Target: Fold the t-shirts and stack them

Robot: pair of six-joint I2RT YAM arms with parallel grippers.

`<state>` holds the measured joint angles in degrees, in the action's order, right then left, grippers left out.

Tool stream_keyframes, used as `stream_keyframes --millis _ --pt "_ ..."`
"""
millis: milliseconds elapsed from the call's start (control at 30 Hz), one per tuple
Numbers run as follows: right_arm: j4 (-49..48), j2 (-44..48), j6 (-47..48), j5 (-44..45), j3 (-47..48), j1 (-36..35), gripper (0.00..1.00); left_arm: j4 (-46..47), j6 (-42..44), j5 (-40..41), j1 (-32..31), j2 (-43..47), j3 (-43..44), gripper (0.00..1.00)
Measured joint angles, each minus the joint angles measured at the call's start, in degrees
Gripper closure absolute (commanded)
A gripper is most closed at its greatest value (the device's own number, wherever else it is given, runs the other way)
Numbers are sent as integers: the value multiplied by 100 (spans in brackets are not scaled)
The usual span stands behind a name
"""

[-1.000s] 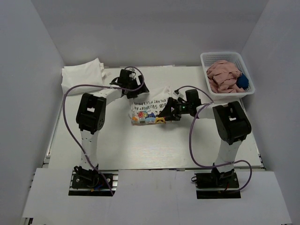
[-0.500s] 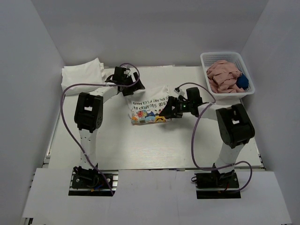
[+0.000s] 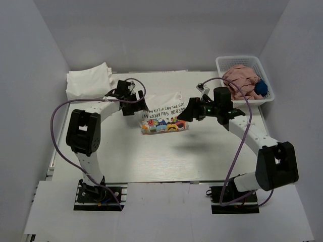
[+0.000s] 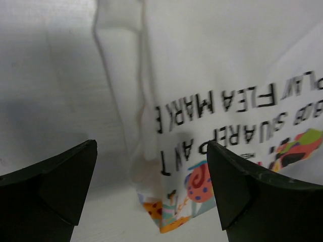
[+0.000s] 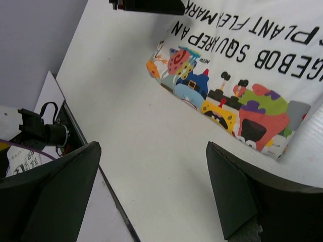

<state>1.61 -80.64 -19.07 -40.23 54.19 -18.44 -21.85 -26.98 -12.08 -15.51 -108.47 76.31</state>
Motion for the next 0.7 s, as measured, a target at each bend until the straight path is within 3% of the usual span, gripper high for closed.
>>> stream_keyframes --millis 233,367,400,467,533,600,633,700 --pt "166 157 -4 72 -282 4 10 -28 28 109 -46 -317 -197 2" --pt "188 186 2 227 -358 11 10 55 111 -9 -92 -726 275 21" --pt "190 199 7 271 -374 11 10 92 120 -42 -118 -815 380 36" --pt "262 238 42 404 -376 26 10 151 157 -50 -195 -1025 562 43" --pt "348 275 122 632 -374 48 10 160 170 31 -306 -1145 710 58" --pt "496 323 195 890 -374 79 10 118 177 223 -428 -1250 835 79" --pt "560 352 234 1032 -374 96 10 90 157 326 -496 -1314 911 97" --pt "645 442 302 1294 -374 125 10 -2 120 503 -595 -1390 1062 100"
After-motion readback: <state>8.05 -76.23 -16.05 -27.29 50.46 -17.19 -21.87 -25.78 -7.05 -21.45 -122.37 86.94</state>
